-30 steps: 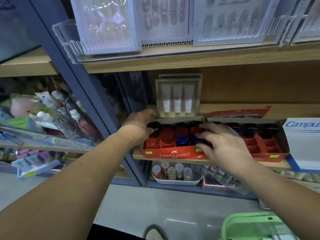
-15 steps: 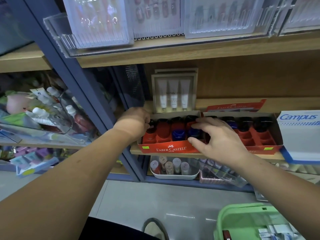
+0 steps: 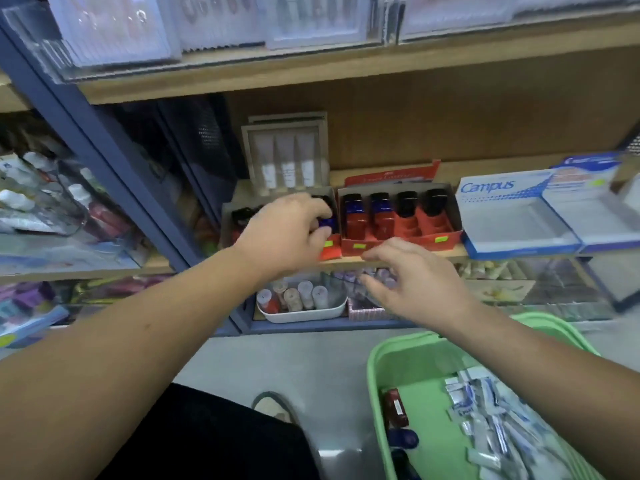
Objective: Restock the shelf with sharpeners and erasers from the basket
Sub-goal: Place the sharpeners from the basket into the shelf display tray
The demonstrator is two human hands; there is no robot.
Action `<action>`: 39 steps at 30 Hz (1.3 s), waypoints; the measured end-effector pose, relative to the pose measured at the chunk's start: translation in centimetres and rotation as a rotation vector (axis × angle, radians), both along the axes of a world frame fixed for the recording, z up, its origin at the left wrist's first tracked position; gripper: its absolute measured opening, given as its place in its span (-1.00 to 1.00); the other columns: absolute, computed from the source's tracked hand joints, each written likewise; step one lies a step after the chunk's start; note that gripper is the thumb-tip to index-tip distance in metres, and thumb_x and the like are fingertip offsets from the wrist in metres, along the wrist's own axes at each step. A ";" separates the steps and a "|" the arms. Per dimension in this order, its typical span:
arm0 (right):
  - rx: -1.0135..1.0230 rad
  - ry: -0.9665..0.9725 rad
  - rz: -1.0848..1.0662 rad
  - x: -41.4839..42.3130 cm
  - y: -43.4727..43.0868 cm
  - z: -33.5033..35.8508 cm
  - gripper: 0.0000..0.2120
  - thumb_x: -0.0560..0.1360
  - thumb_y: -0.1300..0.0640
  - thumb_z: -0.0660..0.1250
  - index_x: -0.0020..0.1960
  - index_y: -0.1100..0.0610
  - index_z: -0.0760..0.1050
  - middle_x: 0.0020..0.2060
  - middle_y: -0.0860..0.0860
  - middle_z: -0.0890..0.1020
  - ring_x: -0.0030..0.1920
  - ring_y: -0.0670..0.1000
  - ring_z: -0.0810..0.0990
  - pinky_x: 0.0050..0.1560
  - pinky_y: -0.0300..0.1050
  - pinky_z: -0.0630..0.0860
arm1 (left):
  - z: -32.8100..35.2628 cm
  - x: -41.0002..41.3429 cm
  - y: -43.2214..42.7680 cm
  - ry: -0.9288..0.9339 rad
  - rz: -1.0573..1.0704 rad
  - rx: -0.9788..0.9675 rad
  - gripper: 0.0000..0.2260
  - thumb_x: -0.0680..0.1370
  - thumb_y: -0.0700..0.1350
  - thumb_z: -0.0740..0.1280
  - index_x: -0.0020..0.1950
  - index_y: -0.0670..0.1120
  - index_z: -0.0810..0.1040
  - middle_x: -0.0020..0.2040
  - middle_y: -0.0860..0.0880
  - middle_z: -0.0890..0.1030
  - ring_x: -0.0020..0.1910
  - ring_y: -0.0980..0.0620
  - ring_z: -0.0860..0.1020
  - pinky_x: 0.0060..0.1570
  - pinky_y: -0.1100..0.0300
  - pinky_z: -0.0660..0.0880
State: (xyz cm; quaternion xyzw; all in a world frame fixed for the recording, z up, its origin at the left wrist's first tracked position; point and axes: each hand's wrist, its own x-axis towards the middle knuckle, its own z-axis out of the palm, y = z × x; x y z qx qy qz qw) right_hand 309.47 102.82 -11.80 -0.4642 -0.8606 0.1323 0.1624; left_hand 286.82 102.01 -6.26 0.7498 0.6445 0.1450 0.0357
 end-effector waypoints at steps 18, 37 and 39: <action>-1.139 -0.225 -0.120 12.7 -8.0 -22.7 -0.40 0.45 -0.14 0.49 0.38 0.12 0.50 0.31 0.10 0.57 0.25 0.12 0.56 0.21 -0.08 0.48 | -19.2 18.2 -3.2 0.400 -0.599 -0.593 -0.83 0.57 -0.26 0.29 0.10 -0.06 0.56 -0.02 -0.05 0.59 -0.07 -0.11 0.58 -0.11 -0.05 0.57; -1.446 -0.100 -0.050 12.1 -12.8 -30.3 -0.47 0.42 -0.13 0.52 0.34 -0.02 0.56 0.24 -0.03 0.62 0.20 -0.01 0.58 0.30 -0.12 0.49 | -32.3 22.0 -6.0 0.840 -0.638 -0.836 -0.61 0.62 0.04 0.34 0.45 0.08 0.45 0.45 -0.08 0.32 0.42 -0.17 0.27 0.35 -0.03 0.24; -1.424 -0.068 -0.038 11.9 -12.8 -30.0 -0.56 0.45 -0.11 0.50 0.29 -0.04 0.59 0.22 -0.04 0.63 0.19 -0.03 0.58 0.27 -0.16 0.48 | -32.5 22.2 -5.6 0.820 -0.674 -0.831 -0.58 0.60 0.04 0.36 0.46 0.06 0.45 0.45 -0.09 0.32 0.43 -0.17 0.28 0.38 -0.03 0.27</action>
